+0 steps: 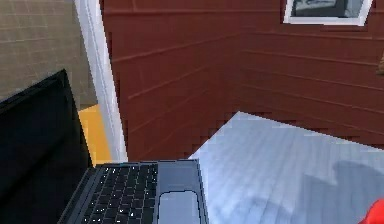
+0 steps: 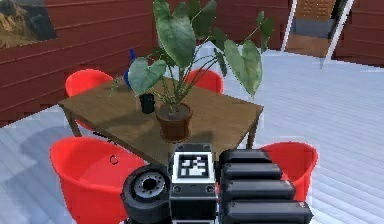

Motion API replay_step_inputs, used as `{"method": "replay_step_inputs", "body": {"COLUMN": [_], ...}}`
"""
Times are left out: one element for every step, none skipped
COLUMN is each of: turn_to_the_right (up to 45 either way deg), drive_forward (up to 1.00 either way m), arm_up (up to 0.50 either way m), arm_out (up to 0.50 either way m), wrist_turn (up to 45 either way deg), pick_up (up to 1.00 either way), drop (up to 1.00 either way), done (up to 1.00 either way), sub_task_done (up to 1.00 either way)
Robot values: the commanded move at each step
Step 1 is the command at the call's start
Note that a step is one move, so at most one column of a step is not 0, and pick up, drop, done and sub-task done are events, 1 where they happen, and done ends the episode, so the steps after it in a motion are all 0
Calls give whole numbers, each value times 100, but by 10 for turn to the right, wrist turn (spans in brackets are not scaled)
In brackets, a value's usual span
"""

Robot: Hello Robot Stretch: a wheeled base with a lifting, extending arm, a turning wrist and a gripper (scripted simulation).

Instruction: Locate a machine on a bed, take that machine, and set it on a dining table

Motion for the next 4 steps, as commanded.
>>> {"method": "replay_step_inputs", "body": {"turn_to_the_right": [120, 0, -450, -390], "drive_forward": [0, 5, 0, 0], "arm_up": [0, 0, 0, 0], "arm_out": [0, 0, 0, 0], "wrist_turn": [0, 0, 0, 0], "pick_up": [0, 0, 0, 0], "drop": [0, 0, 0, 0], "done": [0, 0, 0, 0], "sub_task_done": [0, 0, 0, 0]}}
